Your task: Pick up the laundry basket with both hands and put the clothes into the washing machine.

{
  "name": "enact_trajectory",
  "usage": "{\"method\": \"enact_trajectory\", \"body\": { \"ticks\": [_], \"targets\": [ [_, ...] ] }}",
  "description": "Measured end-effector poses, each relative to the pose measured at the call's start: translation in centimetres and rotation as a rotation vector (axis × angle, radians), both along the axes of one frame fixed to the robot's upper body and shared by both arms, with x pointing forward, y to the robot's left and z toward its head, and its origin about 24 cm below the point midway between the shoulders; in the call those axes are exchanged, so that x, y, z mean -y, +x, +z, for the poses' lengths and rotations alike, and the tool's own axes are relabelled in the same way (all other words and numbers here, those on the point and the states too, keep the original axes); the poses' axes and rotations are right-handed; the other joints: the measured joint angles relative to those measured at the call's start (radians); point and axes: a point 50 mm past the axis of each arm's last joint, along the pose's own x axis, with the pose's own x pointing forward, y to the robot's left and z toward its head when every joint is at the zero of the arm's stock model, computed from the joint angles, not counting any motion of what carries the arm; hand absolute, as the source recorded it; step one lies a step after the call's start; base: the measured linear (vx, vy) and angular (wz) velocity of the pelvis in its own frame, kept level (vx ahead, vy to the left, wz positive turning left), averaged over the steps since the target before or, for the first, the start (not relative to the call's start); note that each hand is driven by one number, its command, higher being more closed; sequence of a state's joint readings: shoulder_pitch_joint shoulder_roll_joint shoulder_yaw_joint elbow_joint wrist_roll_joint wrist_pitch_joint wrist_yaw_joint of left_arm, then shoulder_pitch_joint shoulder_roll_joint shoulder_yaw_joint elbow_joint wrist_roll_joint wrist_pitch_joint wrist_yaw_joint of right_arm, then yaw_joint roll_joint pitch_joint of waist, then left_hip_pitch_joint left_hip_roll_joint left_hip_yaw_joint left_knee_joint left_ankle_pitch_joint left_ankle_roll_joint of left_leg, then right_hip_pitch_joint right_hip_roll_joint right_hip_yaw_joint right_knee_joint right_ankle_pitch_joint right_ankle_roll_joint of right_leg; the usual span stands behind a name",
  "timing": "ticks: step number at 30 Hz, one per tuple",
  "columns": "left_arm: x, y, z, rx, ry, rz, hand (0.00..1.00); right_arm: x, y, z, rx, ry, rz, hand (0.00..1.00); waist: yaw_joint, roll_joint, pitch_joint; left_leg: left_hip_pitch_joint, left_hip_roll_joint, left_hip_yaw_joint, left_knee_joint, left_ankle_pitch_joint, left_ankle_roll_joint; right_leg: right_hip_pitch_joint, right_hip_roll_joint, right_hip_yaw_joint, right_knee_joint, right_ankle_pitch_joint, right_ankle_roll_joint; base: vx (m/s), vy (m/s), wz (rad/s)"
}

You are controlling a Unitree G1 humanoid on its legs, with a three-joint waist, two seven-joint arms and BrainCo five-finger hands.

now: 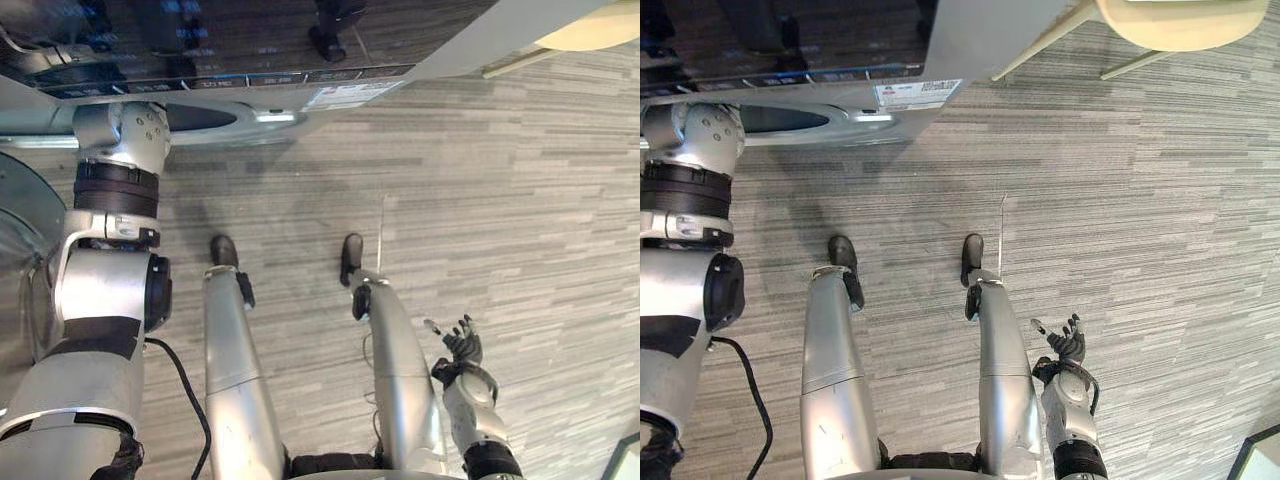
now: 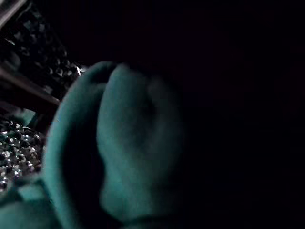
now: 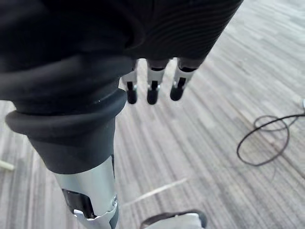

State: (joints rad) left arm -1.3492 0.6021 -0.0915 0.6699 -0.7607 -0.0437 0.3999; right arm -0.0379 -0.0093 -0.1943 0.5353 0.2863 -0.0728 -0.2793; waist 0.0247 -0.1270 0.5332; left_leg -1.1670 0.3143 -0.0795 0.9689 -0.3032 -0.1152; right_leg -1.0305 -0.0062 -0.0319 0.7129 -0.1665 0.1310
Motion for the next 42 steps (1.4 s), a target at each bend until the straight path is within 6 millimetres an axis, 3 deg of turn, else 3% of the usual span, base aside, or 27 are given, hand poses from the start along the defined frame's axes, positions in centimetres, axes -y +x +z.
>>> {"method": "enact_trajectory", "body": {
  "ticks": [4,7,9,17,24,28,29,30,32,33,34,35,38,41,42],
  "targets": [
    [-0.1,-0.3,1.2,-0.035,0.262,0.205,0.00,0.5,-0.5,-0.3,0.000,0.011,-0.032,0.00,0.018,0.000,0.000,-0.010,0.001,0.001,0.004,0.007,-0.002,-0.021,-0.002,0.003,0.018,0.001,-0.001,0.00,0.000,0.00],
    [-1.4,-1.0,2.0,-0.049,0.423,0.449,0.00,0.9,-1.4,-0.6,0.003,0.009,-0.040,0.00,0.016,0.000,0.000,-0.014,0.009,0.003,0.012,0.008,-0.001,-0.025,0.002,0.006,0.016,0.010,-0.008,-0.01,0.021,-0.07],
    [-2.0,-1.0,2.0,-0.071,0.489,0.520,0.00,1.1,-2.2,-1.2,-0.023,0.008,-0.045,0.00,0.016,-0.001,-0.001,-0.014,0.015,0.008,0.013,0.008,0.000,-0.025,0.006,0.008,0.008,0.018,-0.009,-0.01,0.034,-0.10],
    [-2.5,-0.5,1.6,-0.147,0.603,0.567,0.00,1.1,-2.9,-1.7,-0.041,0.014,-0.032,0.00,0.015,-0.002,-0.002,-0.007,0.016,0.014,0.008,0.014,0.004,-0.016,0.006,0.013,-0.007,0.031,-0.006,0.01,0.033,-0.01],
    [-4.3,1.0,-2.7,-0.338,0.639,0.507,0.00,0.9,-2.9,-1.8,-0.050,0.029,-0.006,0.00,0.011,-0.004,-0.004,0.067,0.020,0.042,-0.030,0.016,0.000,0.037,0.006,0.028,-0.030,0.033,-0.008,0.03,0.009,-0.01],
    [-4.3,2.3,-8.4,-0.439,0.400,0.305,0.00,0.7,-3.2,-2.4,-0.093,0.046,0.002,0.00,0.007,0.001,-0.041,0.109,0.022,0.056,-0.063,0.019,-0.004,0.069,0.010,0.032,-0.056,0.038,-0.015,0.04,0.011,-0.04],
    [-4.0,2.7,-11.4,-0.470,0.240,0.207,0.00,0.6,-3.4,-2.8,-0.119,0.055,0.004,0.00,-0.001,0.005,-0.076,0.110,0.022,0.060,-0.073,0.019,-0.004,0.067,0.009,0.033,-0.060,0.038,-0.015,0.03,0.016,-0.03],
    [-3.8,2.8,-12.9,-0.479,0.143,0.155,0.00,0.5,-3.4,-2.8,-0.126,0.058,0.006,0.00,-0.007,0.007,-0.089,0.113,0.022,0.062,-0.078,0.019,-0.005,0.067,0.008,0.033,-0.062,0.038,-0.015,0.05,0.018,-0.02],
    [-3.3,2.6,-18.4,-0.511,-0.237,-0.003,0.00,0.2,-2.8,-2.8,-0.140,0.066,0.020,0.00,-0.011,0.009,-0.094,0.153,0.030,0.075,-0.091,0.020,-0.005,0.098,0.009,0.039,-0.071,0.039,-0.017,0.06,0.017,-0.06],
    [-3.2,2.4,-19.9,-0.530,-0.295,-0.017,0.00,0.2,-2.7,-2.7,-0.141,0.067,0.022,0.00,-0.013,0.009,-0.094,0.164,0.033,0.079,-0.094,0.020,-0.006,0.105,0.010,0.040,-0.071,0.039,-0.018,0.04,0.007,-0.08],
    [-2.9,1.8,-22.8,-0.572,-0.400,-0.028,0.00,0.2,-2.4,-2.6,-0.140,0.065,0.022,0.00,-0.014,0.009,-0.094,0.185,0.034,0.085,-0.098,0.022,-0.009,0.120,0.011,0.042,-0.071,0.040,-0.018,0.03,0.001,-0.04],
    [-2.8,1.4,-24.2,-0.590,-0.443,-0.033,0.00,0.1,-2.3,-2.6,-0.140,0.065,0.020,0.00,-0.014,0.009,-0.094,0.195,0.034,0.087,-0.101,0.023,-0.011,0.127,0.011,0.042,-0.072,0.040,-0.018,0.03,-0.004,-0.02],
    [-1.0,-1.7,-32.3,-0.696,-0.725,-0.052,0.00,0.0,-2.0,-2.5,-0.155,0.052,0.022,0.00,-0.008,0.010,-0.094,0.275,0.035,0.106,-0.137,0.025,-0.015,0.187,0.010,0.053,-0.086,0.039,-0.020,0.00,0.000,0.00],
    [0.5,-4.5,-37.2,-0.808,-0.832,-0.033,0.00,-0.2,-2.1,-2.5,-0.170,0.035,0.030,0.00,-0.008,0.010,-0.094,0.355,0.032,0.122,-0.157,0.024,-0.014,0.257,0.004,0.062,-0.098,0.038,-0.020,0.01,0.012,0.03],
    [0.6,-4.7,-37.6,-0.816,-0.839,-0.030,0.00,-0.2,-2.1,-2.6,-0.173,0.036,0.030,0.00,-0.008,0.011,-0.094,0.364,0.032,0.124,-0.159,0.024,-0.014,0.266,0.004,0.062,-0.100,0.038,-0.020,0.01,0.031,0.08]
  ]
}}
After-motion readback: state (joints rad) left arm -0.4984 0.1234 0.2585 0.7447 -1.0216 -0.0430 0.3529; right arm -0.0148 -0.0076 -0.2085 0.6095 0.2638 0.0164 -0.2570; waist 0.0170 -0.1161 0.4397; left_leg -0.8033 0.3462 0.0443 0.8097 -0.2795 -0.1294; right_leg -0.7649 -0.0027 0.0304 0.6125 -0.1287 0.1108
